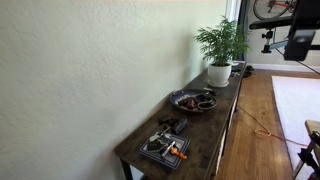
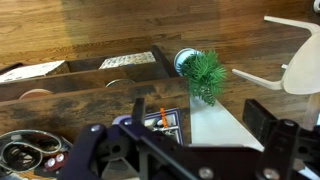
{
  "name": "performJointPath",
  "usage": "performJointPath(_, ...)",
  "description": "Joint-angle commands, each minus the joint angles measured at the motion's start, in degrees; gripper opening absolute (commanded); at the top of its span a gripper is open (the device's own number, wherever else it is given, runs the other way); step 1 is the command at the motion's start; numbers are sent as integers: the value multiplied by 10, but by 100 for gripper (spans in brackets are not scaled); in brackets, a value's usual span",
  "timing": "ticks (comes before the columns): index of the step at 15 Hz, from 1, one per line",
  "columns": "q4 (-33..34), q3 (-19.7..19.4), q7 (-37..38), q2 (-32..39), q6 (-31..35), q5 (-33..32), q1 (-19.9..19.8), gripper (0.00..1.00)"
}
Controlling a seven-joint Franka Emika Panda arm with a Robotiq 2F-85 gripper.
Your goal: Pick the big object on the table and put it on the tray
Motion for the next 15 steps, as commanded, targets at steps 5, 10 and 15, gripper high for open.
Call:
performJointPath(5, 25, -14, -9, 113, 83, -71, -38, 100)
performJointPath(10, 44, -30, -11, 195, 155, -107, -52, 100)
performJointPath(15, 85, -44, -10, 275, 182, -136, -56, 100)
